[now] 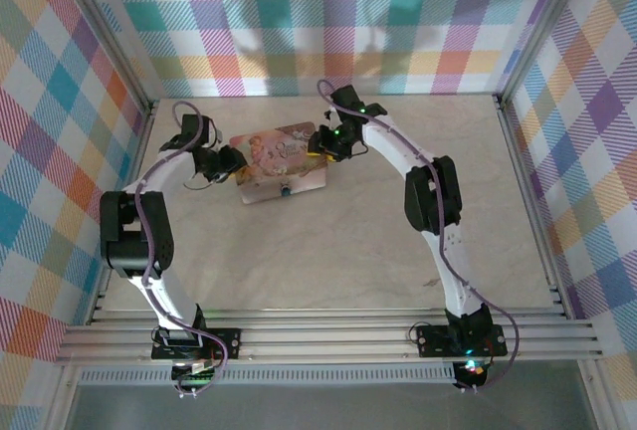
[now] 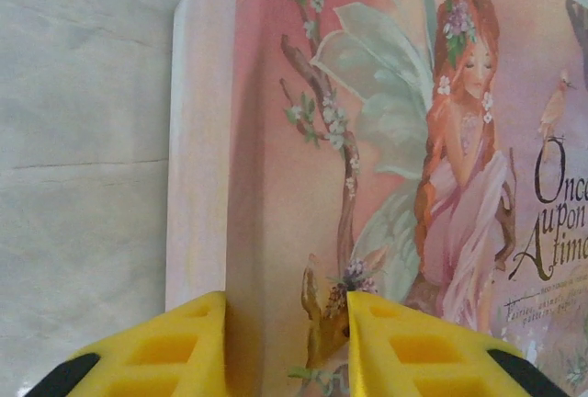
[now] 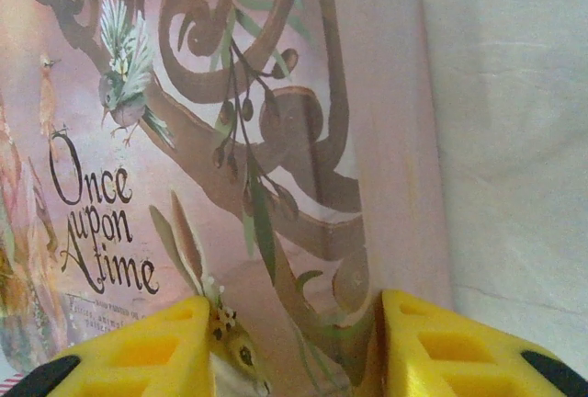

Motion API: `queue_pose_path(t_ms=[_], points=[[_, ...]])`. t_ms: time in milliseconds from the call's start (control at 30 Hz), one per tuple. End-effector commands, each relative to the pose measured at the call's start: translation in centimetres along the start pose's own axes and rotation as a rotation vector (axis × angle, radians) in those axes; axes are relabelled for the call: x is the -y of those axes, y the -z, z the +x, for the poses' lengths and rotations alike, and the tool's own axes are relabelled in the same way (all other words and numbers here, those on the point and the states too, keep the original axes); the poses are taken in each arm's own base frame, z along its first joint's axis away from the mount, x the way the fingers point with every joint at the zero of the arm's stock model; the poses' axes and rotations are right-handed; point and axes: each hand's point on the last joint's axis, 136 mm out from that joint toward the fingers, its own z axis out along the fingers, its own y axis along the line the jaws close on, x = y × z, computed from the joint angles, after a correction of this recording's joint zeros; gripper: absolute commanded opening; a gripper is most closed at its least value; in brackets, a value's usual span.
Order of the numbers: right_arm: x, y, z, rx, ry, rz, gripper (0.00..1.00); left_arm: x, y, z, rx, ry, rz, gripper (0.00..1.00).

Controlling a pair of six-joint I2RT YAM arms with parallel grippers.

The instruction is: Unlock a padlock with a key

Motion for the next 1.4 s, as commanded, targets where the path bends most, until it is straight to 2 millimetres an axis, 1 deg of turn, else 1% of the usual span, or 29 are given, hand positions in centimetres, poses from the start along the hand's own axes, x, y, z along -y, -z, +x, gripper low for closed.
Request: queue_pose_path(t_ms=[0,100,233,300,367,400,433,500,567,700,867,967,1100,1200,1367], points=[[-7.6,-1.8,3.1,-0.082,0.078,-0.190,0.35,2.6,0.6,3.2,-0.105,-0.049,0.123,0.32],[-8.3,-2.4,3.1,-0.082,0.090,-0.203,0.35,1.6,0.8,2.9,-0.089,-0.029,0.108,0.32],[-8.7,-2.8,2.5,-0.066,0.102,-0.219,0.36,0.4,0.8,2.5,-0.069,-0.001,0.089,0.32],[-8.8,-2.9,2.3,-0.062,0.110,-0.220,0.38,0.1,0.6,2.5,-0.068,0.007,0.080,0.32],[-9.0,-2.6,2.1,-0.055,0.120,-0.217,0.47,-0.2,0.6,2.5,-0.071,0.009,0.072,0.36],[-9.1,-2.3,2.1,-0.052,0.128,-0.213,0.55,-0.3,0.6,2.6,-0.072,0.008,0.068,0.40],[-9.1,-2.0,2.0,-0.046,0.139,-0.206,0.62,-0.4,0.7,2.6,-0.070,0.004,0.062,0.45],[-8.9,-1.0,1.8,-0.030,0.154,-0.176,0.69,-0.5,0.9,2.6,-0.061,-0.003,0.048,0.51],[-8.2,0.1,1.5,-0.012,0.161,-0.130,0.74,-0.6,1.3,2.5,-0.052,-0.013,0.037,0.56],[-6.7,2.6,0.9,0.012,0.152,-0.064,0.79,-0.4,1.9,2.3,-0.041,-0.026,0.032,0.60],[-5.0,6.2,0.8,0.065,0.158,0.011,0.81,-0.5,3.3,2.3,-0.011,-0.048,0.004,0.63],[-3.6,8.4,1.4,0.106,0.158,0.063,0.81,-0.6,4.2,2.3,0.013,-0.061,-0.013,0.66],[-1.0,10.9,3.3,0.148,0.130,0.127,0.81,-0.5,5.1,2.9,0.026,-0.071,-0.011,0.68],[1.3,12.4,5.4,0.171,0.099,0.176,0.82,-0.3,5.5,3.9,0.027,-0.087,-0.009,0.68],[5.8,14.2,9.9,0.175,0.026,0.270,0.81,0.6,5.8,6.3,0.006,-0.144,-0.005,0.68]])
